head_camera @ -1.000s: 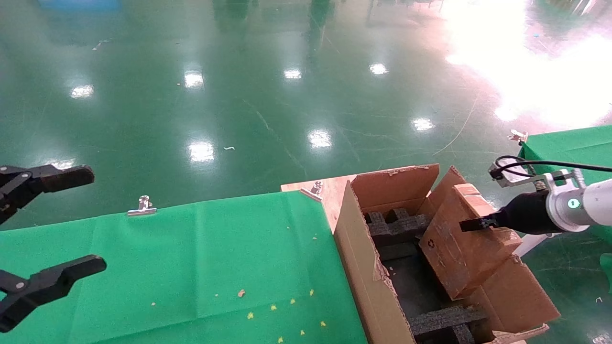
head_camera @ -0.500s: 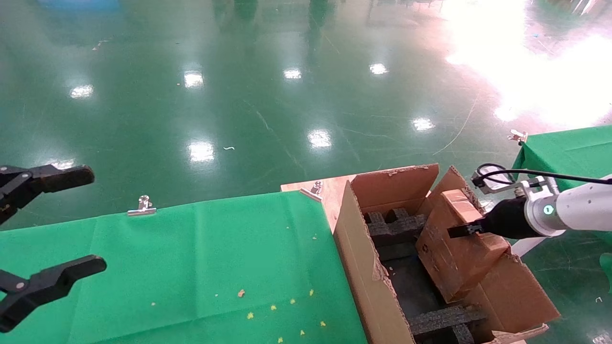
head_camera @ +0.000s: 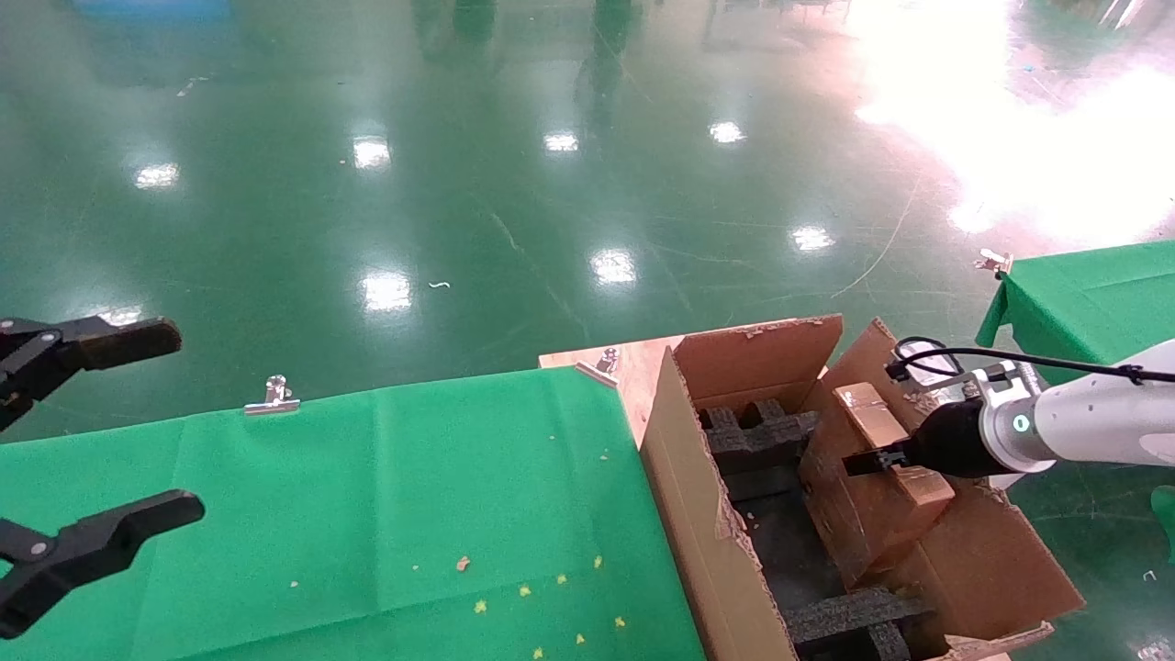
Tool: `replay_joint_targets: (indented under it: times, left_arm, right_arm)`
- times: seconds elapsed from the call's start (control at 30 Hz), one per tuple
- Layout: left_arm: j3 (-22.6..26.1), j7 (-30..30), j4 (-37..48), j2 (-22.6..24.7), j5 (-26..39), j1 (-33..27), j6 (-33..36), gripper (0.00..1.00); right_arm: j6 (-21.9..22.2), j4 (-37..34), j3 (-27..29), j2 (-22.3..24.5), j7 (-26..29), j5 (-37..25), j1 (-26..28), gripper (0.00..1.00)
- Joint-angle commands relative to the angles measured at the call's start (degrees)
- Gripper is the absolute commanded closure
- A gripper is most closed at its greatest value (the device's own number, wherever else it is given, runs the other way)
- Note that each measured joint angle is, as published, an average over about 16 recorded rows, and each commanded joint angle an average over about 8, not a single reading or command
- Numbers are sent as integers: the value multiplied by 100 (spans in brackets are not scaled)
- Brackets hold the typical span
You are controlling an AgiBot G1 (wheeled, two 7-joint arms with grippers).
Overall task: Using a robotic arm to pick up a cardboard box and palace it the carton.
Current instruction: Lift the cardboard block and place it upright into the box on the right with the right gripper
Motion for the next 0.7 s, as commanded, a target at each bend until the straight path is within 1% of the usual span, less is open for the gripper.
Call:
replay_joint_targets:
  times: [0.03, 0.7]
  left_arm:
    - [0, 0, 0, 0, 0, 0, 0, 0]
    - [0, 0, 0, 0, 0, 0, 0, 0]
  right_arm:
    - [9, -55, 29, -25, -26, 53, -67, 100]
    - [-152, -609, 196, -261, -383, 389, -702, 100]
